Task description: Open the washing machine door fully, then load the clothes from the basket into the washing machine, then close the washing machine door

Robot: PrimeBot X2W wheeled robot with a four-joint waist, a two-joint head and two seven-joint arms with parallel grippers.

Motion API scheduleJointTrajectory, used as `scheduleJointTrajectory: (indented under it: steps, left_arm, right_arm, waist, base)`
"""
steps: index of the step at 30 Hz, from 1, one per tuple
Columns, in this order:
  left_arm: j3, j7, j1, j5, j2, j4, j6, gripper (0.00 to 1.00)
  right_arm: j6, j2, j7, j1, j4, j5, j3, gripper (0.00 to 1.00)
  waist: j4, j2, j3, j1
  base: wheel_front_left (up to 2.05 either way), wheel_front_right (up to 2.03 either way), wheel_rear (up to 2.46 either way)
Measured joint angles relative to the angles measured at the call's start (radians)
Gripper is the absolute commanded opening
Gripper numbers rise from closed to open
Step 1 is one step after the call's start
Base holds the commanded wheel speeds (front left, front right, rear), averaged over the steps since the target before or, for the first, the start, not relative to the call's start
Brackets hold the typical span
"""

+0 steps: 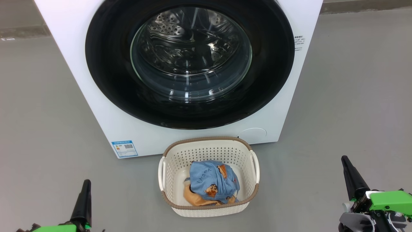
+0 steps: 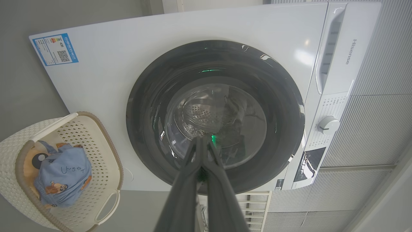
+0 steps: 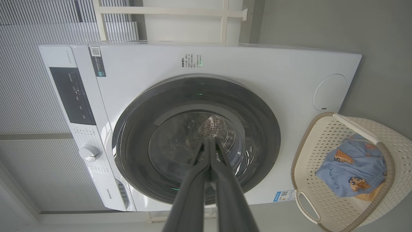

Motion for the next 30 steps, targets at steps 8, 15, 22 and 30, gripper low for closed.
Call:
scheduleJointTrajectory:
  steps: [8, 15, 22, 30]
  left_arm:
    - [0.000, 0.000, 0.000, 0.000, 0.000, 0.000, 0.000, 0.00]
    - [0.000, 0.000, 0.000, 0.000, 0.000, 0.000, 0.000, 0.00]
    - [0.000, 0.000, 0.000, 0.000, 0.000, 0.000, 0.000, 0.00]
    - [0.000, 0.000, 0.000, 0.000, 0.000, 0.000, 0.000, 0.00]
  right_arm:
    - [0.000, 0.000, 0.000, 0.000, 0.000, 0.000, 0.000, 0.00]
    - [0.000, 0.000, 0.000, 0.000, 0.000, 0.000, 0.000, 0.00]
    - [0.000, 0.000, 0.000, 0.000, 0.000, 0.000, 0.000, 0.00]
    - [0.000, 0.000, 0.000, 0.000, 0.000, 0.000, 0.000, 0.00]
  waist:
    - [0.000, 0.0000, 0.000, 0.0000]
    - [0.000, 0.0000, 0.000, 0.0000]
    - [0.000, 0.0000, 0.000, 0.0000]
    - [0.000, 0.0000, 0.000, 0.0000]
  base:
    - [0.00, 0.00, 0.00]
    - [0.00, 0.00, 0.00]
    - [0.00, 0.00, 0.00]
    - [0.00, 0.00, 0.00]
